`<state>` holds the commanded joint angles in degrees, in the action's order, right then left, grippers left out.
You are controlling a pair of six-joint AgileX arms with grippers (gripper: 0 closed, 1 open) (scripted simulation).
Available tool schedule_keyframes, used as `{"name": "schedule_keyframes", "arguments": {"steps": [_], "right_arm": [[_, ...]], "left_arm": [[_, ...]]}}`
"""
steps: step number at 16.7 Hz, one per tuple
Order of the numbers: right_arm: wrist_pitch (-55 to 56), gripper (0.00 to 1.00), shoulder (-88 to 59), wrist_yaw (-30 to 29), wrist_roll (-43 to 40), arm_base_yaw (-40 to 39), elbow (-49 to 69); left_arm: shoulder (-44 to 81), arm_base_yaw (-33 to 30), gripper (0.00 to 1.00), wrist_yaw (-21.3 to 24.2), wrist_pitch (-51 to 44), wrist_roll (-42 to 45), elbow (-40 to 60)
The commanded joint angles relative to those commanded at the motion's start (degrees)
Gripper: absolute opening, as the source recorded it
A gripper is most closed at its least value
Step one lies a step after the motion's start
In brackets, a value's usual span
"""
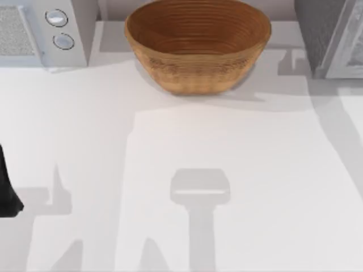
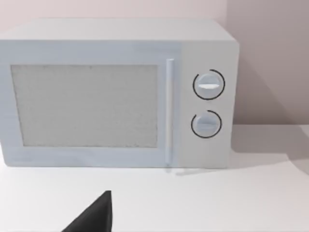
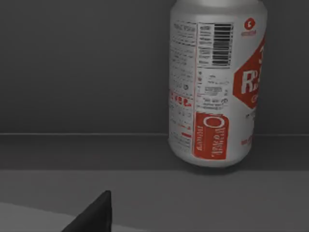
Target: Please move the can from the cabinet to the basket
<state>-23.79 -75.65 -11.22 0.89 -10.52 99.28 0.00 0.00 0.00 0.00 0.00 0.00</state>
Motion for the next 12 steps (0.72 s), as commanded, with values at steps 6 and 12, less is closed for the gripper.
{"name": "schedule_keyframes", "arguments": {"steps": [6,12], "right_arm": [[0.02,1.0,-0.38,0.02,0.0,0.25,0.54],[1.79,1.0,-11.83,2.14,-0.06,2.83,10.34]], "left_arm": [[0.0,0.0,1.0,0.0,0.0,0.0,0.0],[0.0,0.0,1.0,0.0,0.0,0.0,0.0]]}}
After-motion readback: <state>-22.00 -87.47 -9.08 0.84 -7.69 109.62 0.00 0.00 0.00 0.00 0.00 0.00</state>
